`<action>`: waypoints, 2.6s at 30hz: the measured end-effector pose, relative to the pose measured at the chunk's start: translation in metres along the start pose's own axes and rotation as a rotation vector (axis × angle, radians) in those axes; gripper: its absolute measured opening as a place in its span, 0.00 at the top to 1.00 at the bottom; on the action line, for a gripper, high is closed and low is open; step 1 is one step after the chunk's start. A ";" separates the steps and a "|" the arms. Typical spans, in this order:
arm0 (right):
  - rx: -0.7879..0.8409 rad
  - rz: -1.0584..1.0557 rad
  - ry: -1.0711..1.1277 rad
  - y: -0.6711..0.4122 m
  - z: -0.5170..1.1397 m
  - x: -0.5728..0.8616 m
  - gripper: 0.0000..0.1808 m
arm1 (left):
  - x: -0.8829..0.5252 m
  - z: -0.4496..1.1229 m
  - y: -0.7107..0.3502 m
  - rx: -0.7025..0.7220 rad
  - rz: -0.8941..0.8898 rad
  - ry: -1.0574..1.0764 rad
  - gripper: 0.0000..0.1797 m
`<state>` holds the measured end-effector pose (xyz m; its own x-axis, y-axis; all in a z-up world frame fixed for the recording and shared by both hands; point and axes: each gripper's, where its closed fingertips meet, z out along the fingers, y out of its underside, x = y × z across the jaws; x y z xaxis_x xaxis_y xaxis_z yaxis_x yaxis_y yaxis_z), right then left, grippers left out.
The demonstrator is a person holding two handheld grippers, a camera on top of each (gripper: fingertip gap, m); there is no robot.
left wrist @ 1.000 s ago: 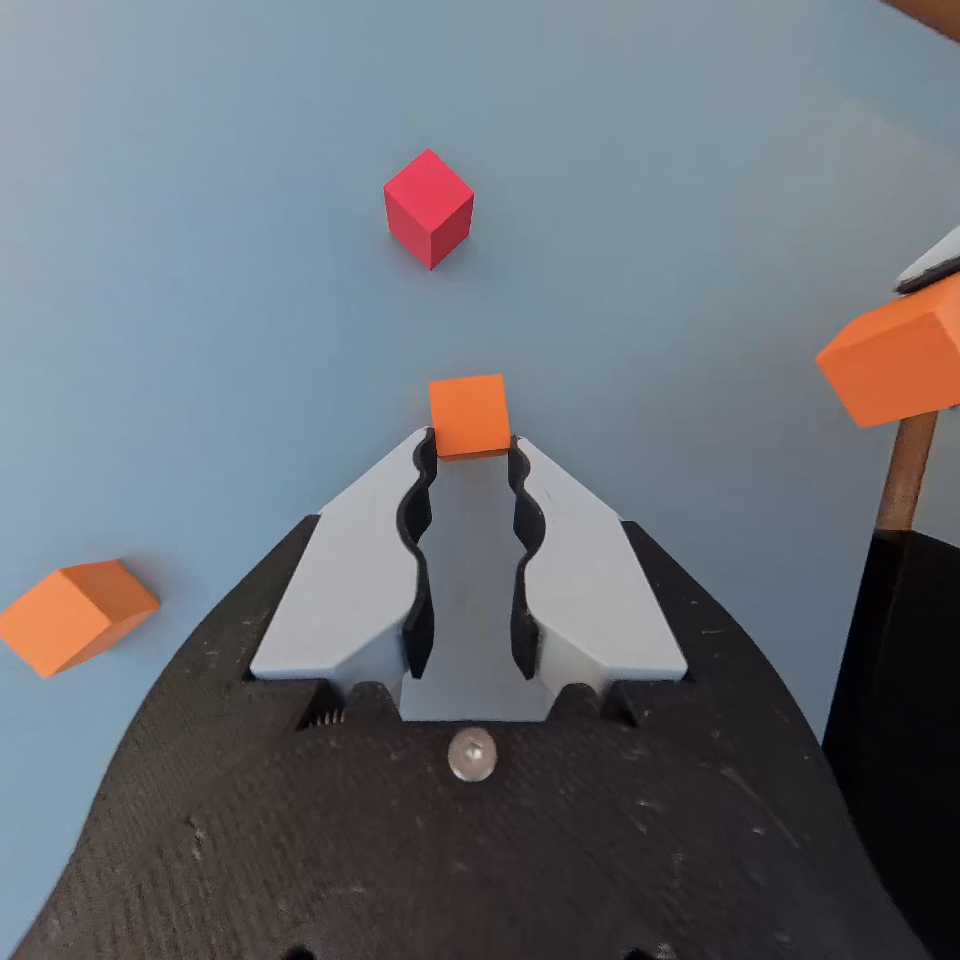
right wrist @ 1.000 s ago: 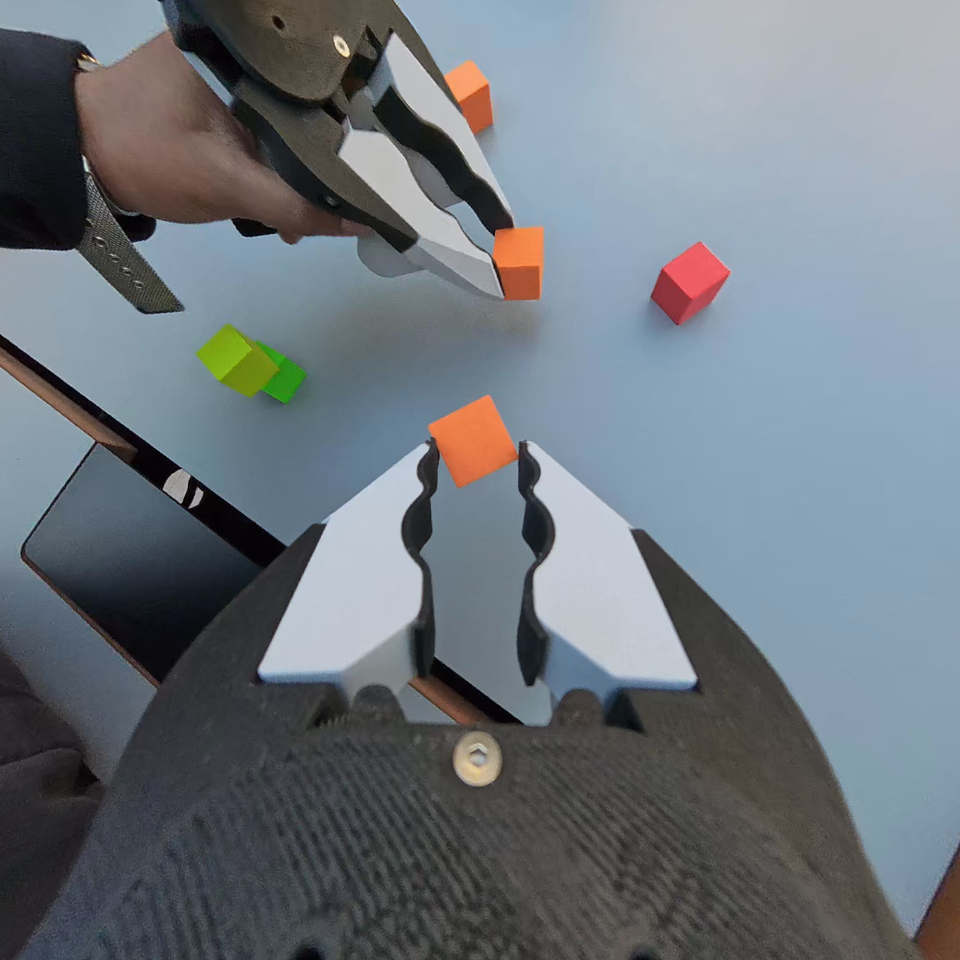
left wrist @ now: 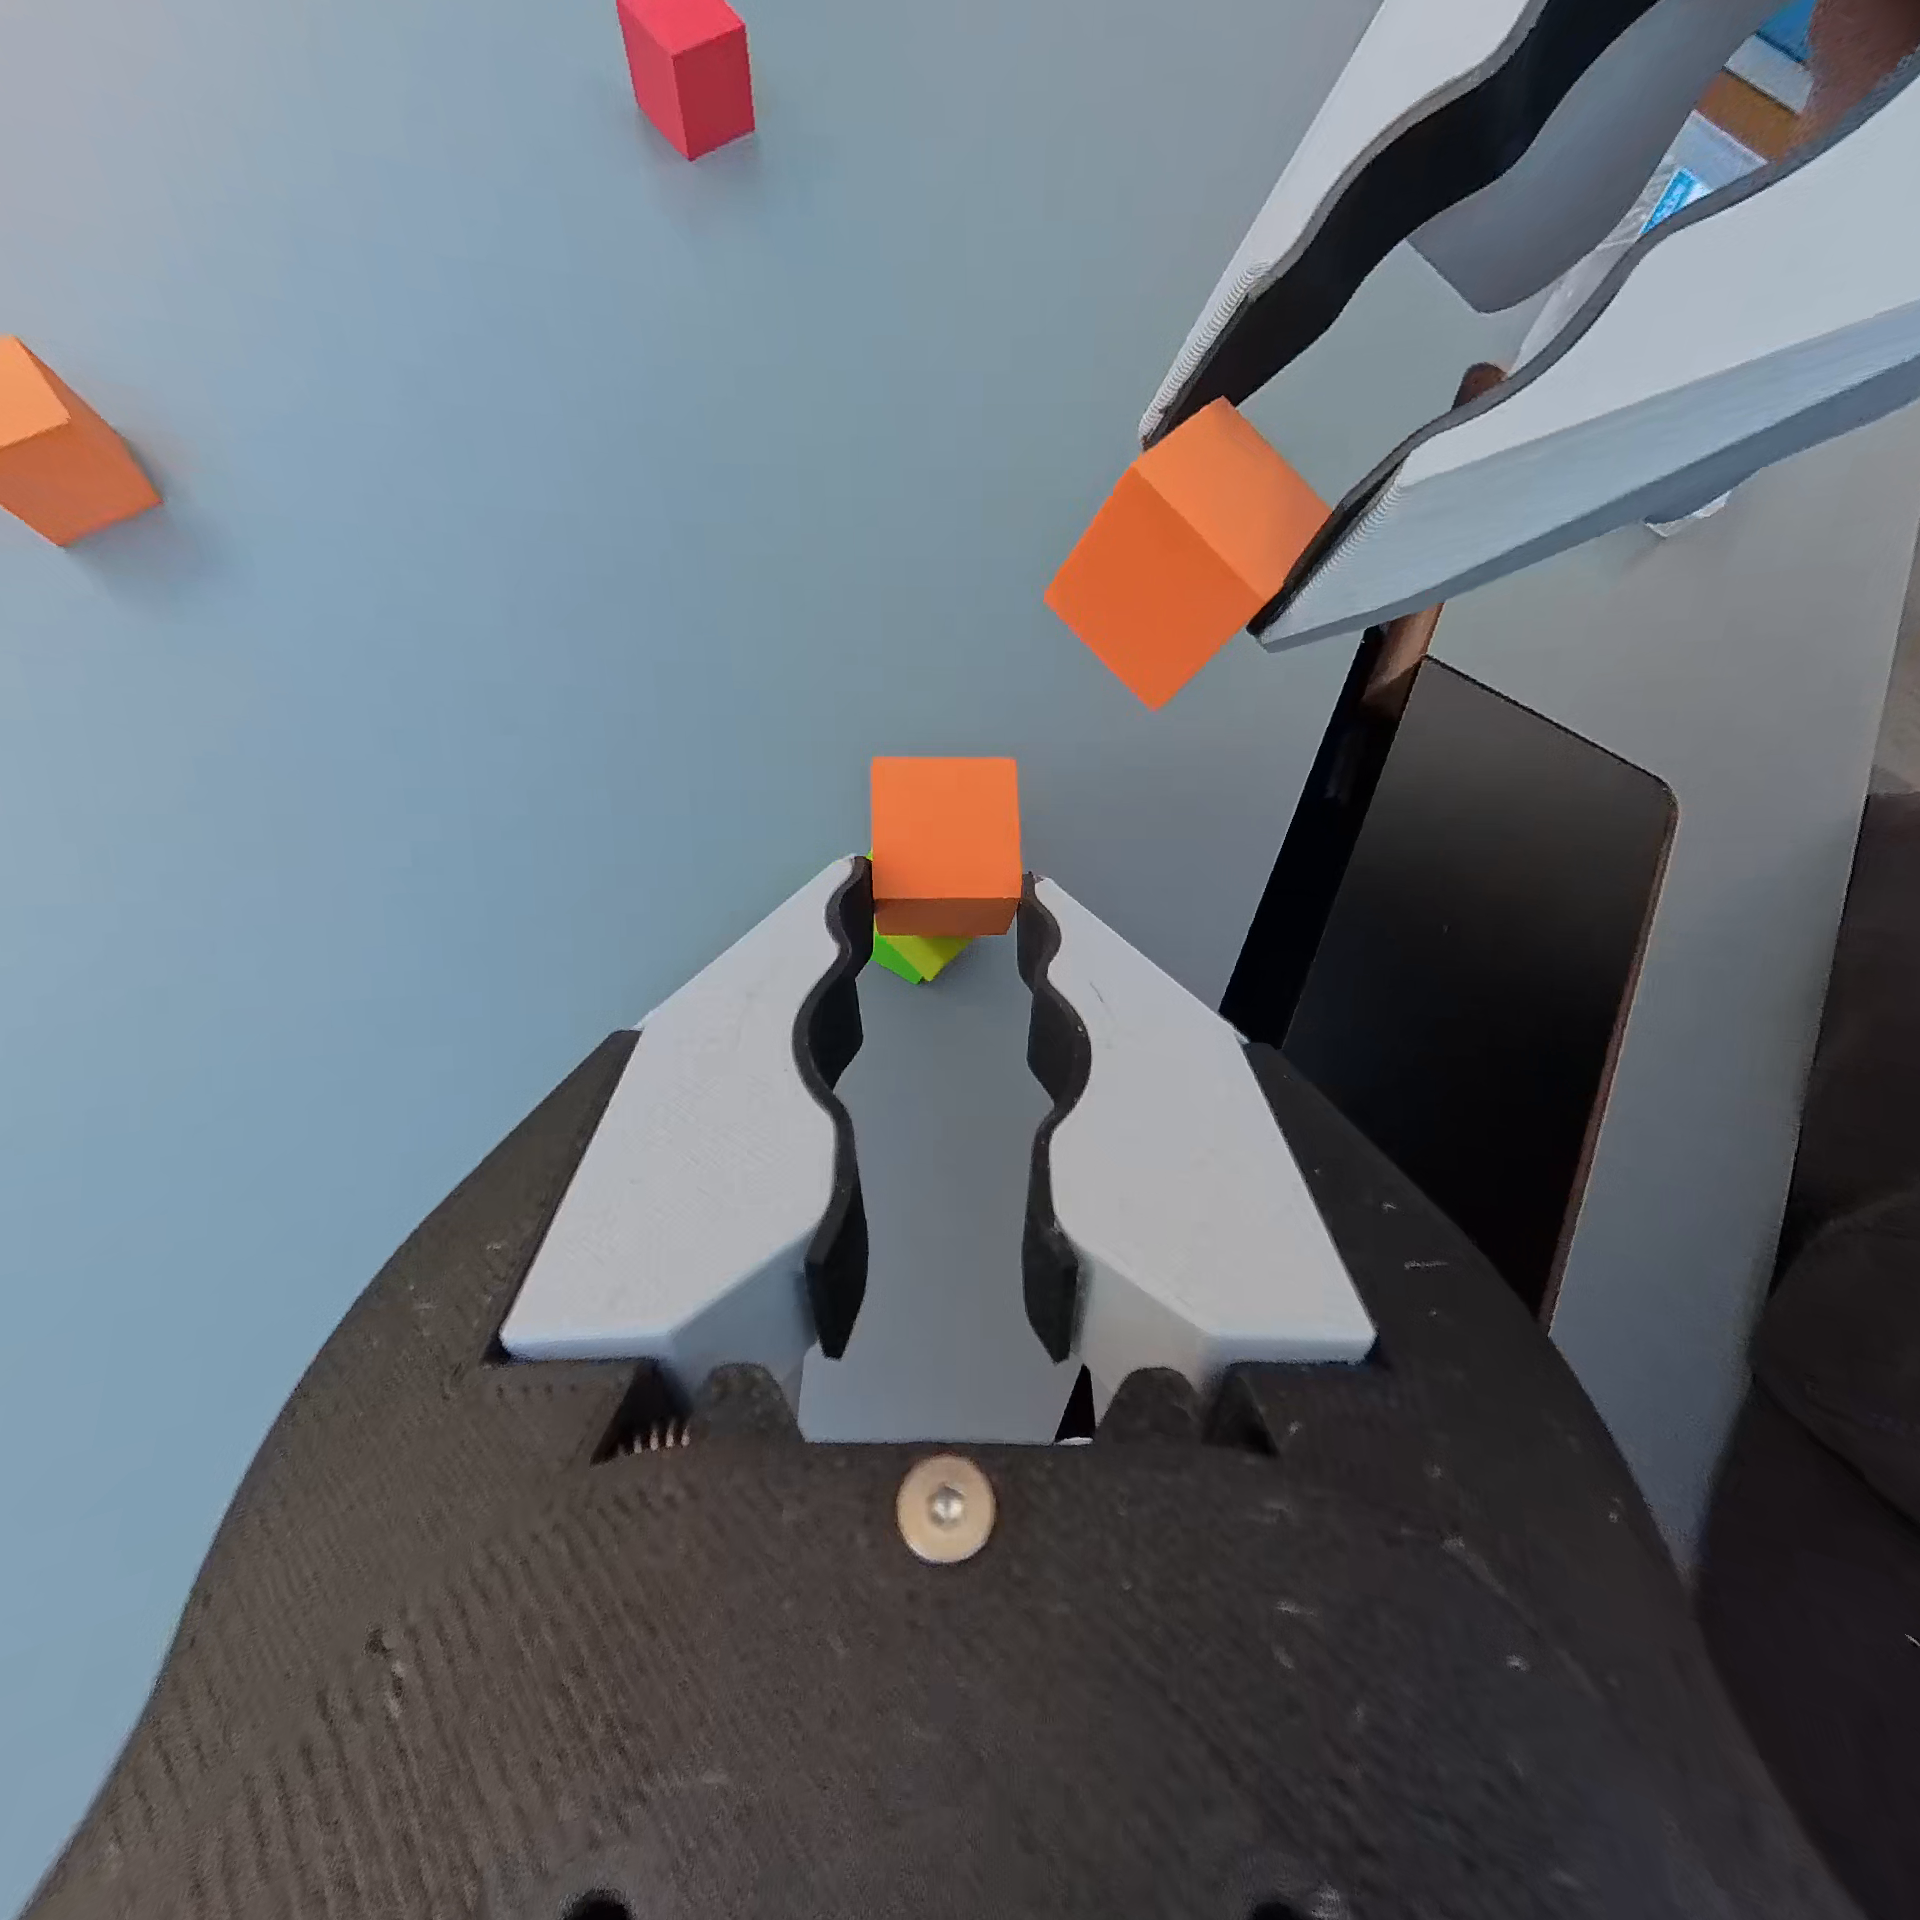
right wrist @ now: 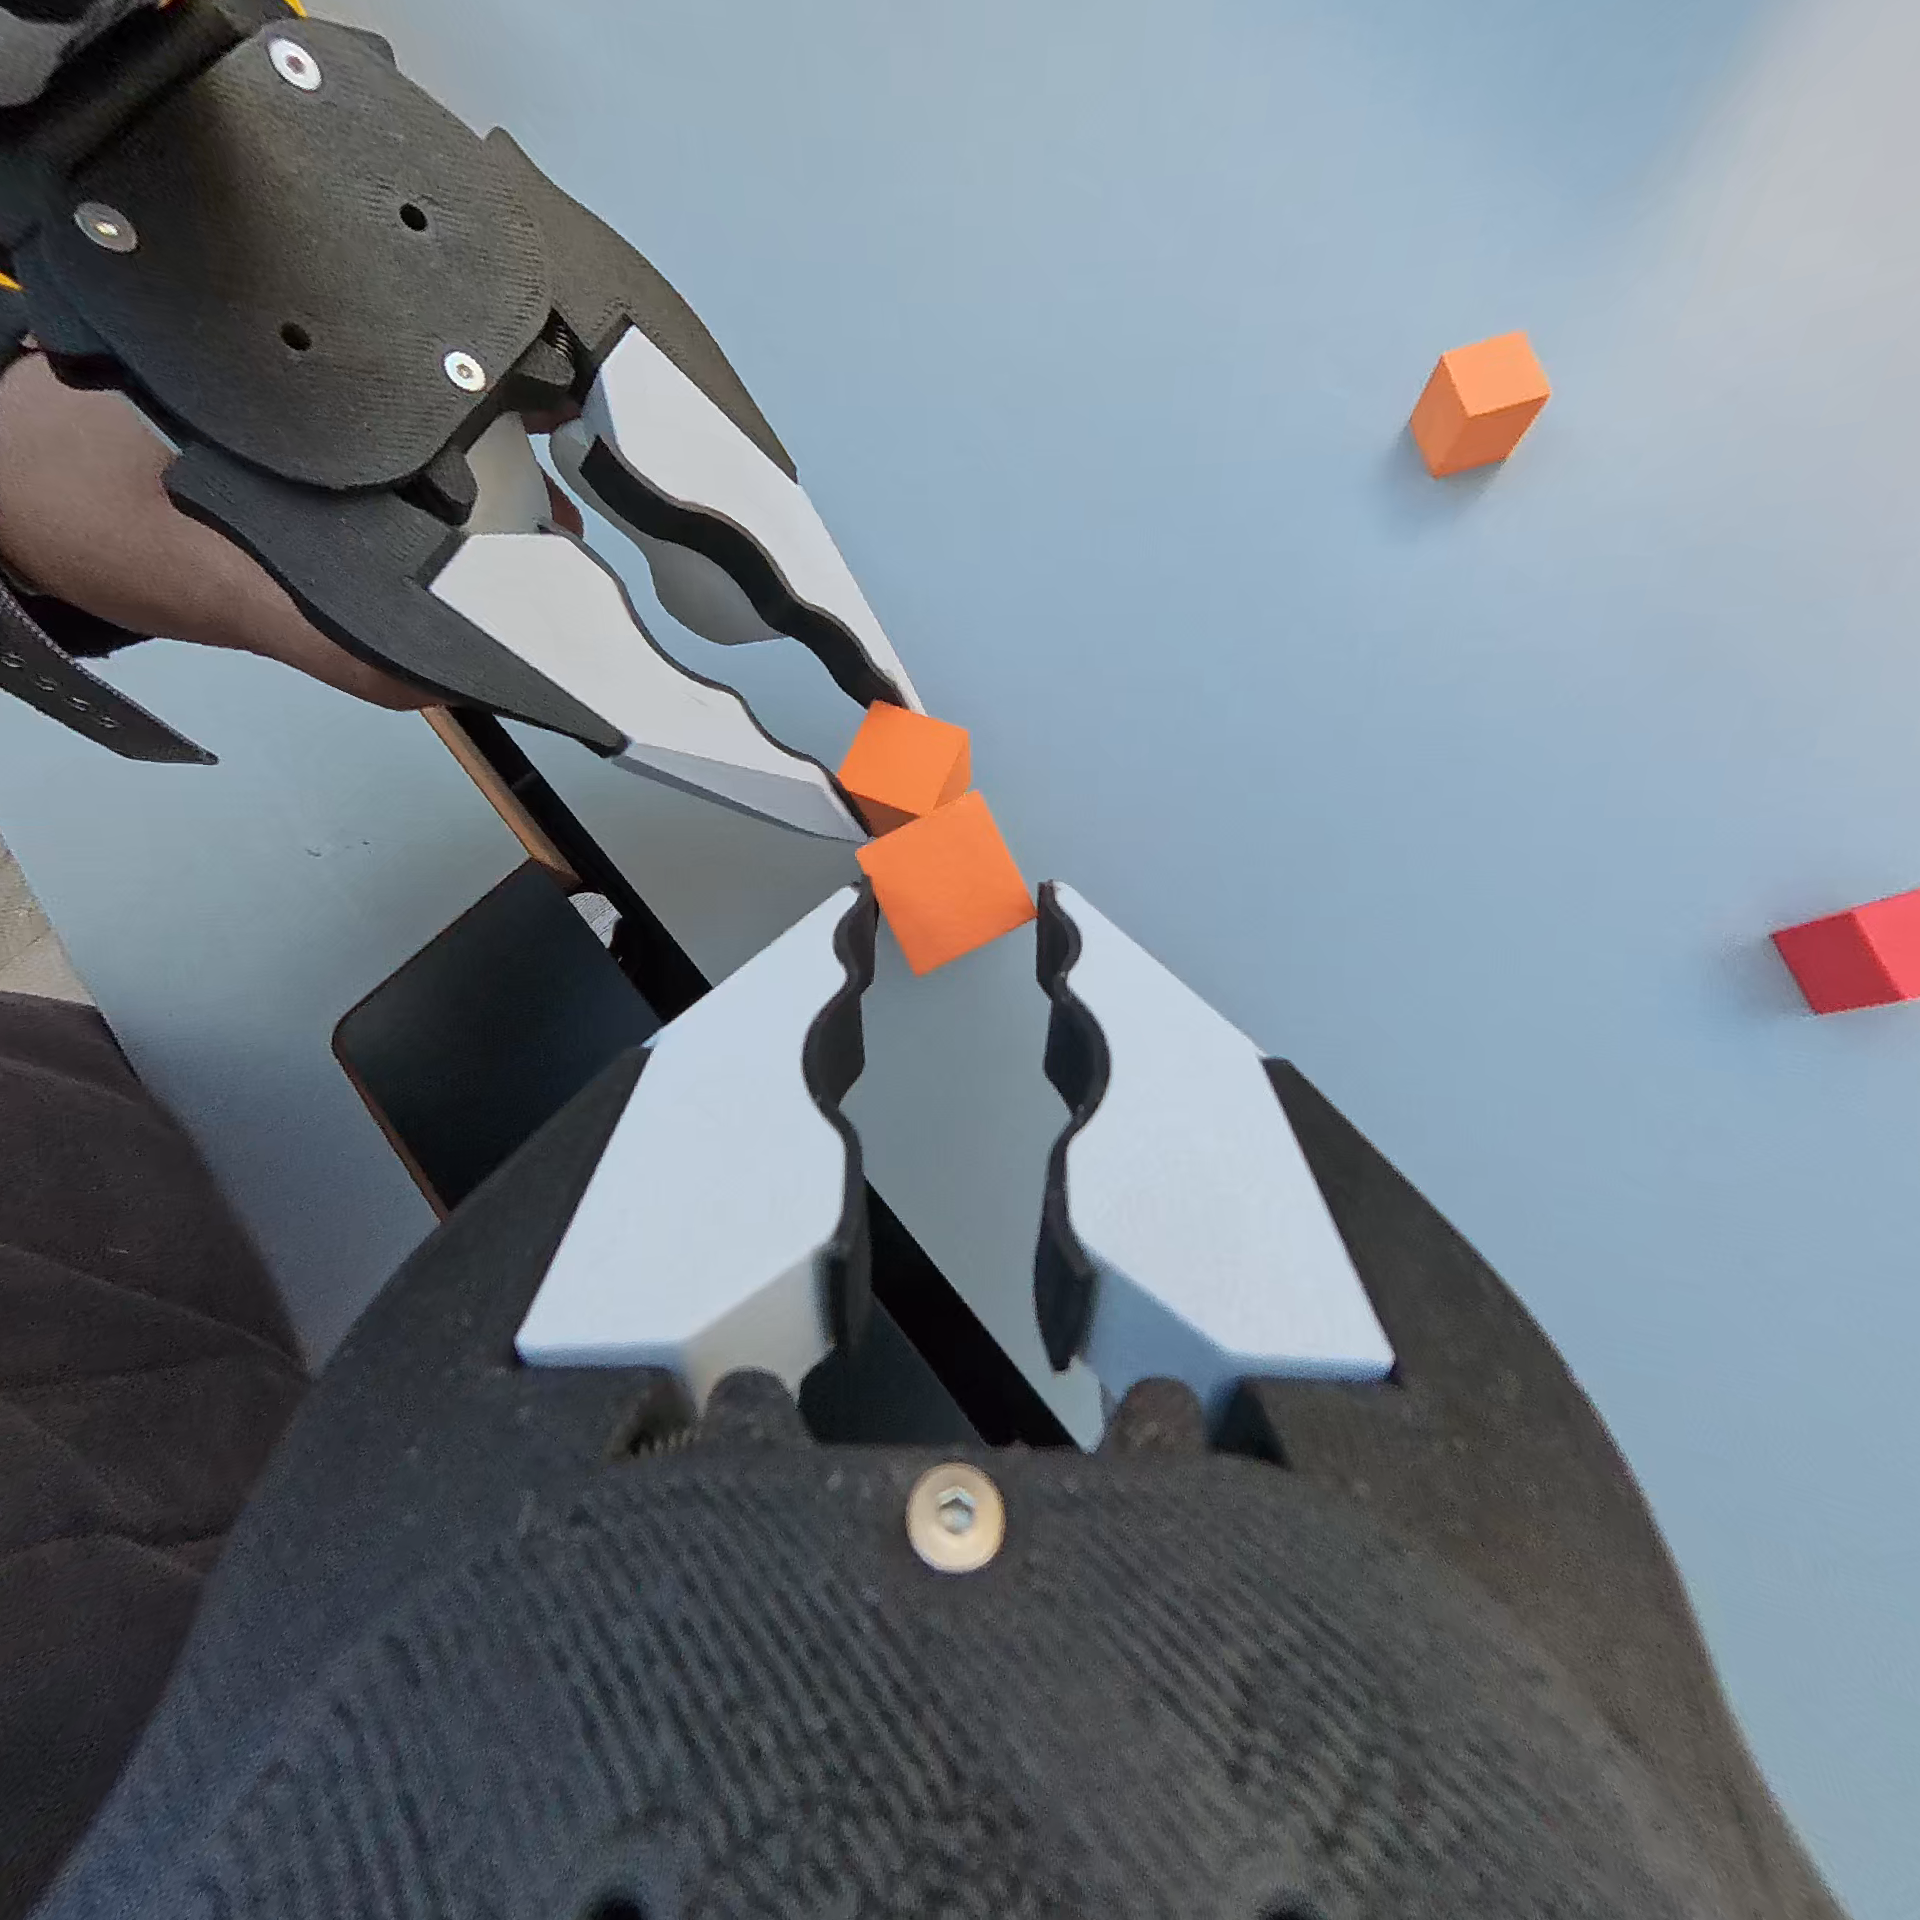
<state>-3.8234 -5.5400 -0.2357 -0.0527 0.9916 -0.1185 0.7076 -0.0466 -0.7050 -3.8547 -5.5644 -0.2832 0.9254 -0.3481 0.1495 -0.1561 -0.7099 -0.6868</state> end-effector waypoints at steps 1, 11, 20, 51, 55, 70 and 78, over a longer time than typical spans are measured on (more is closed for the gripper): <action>0.002 -0.009 -0.007 -0.003 0.002 -0.002 0.84 | -0.001 -0.001 0.001 0.002 -0.006 -0.005 0.86; -0.060 -0.103 -0.067 -0.024 0.026 -0.013 0.84 | 0.000 -0.004 0.009 0.016 -0.054 -0.026 0.79; -0.148 -0.143 -0.104 -0.014 0.044 -0.018 0.81 | -0.003 -0.012 0.022 0.023 -0.141 -0.060 0.77; -0.012 0.292 0.308 0.017 0.032 0.214 0.86 | -0.202 0.080 -0.058 -0.021 -0.247 -0.400 0.60; 0.059 0.232 0.248 -0.006 0.008 0.169 0.86 | -0.213 0.095 -0.058 -0.042 -0.307 -0.403 0.78; -0.035 -0.190 -0.098 -0.027 0.009 -0.023 0.86 | -0.095 -0.077 -0.026 0.148 -0.292 -0.356 0.86; -0.094 -0.211 -0.074 -0.027 0.022 -0.024 0.86 | -0.035 -0.101 -0.001 0.153 -0.356 -0.336 0.86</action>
<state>-3.8570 -5.5649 -0.2294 -0.2551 0.9665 -0.0288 0.7377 0.1753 -0.6520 -3.9219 -5.6131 -0.2163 0.9758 0.1331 0.1737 0.2184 -0.6423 -0.7347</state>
